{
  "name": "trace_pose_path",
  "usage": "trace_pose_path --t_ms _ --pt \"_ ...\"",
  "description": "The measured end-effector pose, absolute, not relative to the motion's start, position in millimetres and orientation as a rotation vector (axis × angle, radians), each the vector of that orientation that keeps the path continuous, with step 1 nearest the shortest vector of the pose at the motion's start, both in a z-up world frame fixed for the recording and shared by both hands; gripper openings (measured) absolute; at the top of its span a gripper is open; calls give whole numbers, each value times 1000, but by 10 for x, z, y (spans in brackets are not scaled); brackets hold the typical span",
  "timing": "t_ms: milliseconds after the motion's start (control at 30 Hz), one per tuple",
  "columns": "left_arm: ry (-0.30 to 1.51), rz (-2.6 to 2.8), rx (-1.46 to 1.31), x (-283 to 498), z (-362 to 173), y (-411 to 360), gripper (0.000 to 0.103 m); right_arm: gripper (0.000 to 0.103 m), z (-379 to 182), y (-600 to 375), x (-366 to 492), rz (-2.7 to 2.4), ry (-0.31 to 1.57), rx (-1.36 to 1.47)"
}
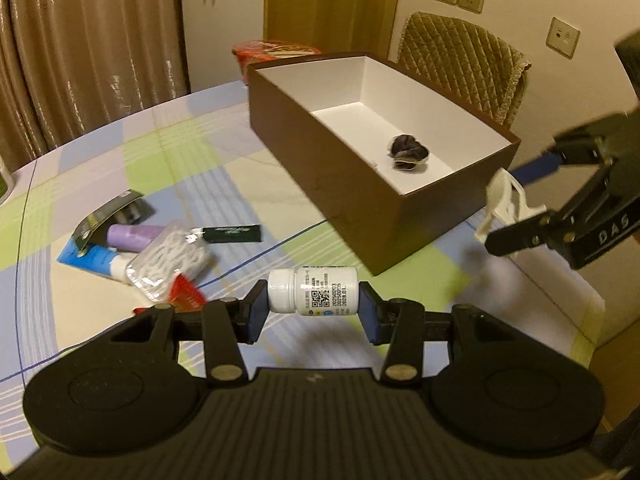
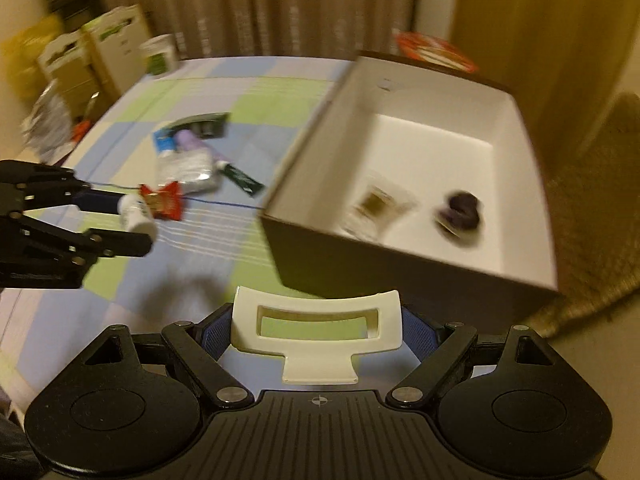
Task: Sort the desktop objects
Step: 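Carry the pill bottle with left tool while right tool carries the clip toward the box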
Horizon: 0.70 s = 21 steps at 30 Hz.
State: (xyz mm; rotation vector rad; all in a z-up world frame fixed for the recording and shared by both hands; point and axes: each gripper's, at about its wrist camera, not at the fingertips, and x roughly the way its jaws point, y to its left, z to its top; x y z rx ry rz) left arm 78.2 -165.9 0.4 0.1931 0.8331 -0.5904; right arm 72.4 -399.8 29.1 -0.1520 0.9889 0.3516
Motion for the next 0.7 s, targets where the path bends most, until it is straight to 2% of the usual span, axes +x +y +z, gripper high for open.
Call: trace_pose_path --t_ms 700 --pt "862 -393 63 550 150 -2898 41 86 215 -5158 789 441 981 -100"
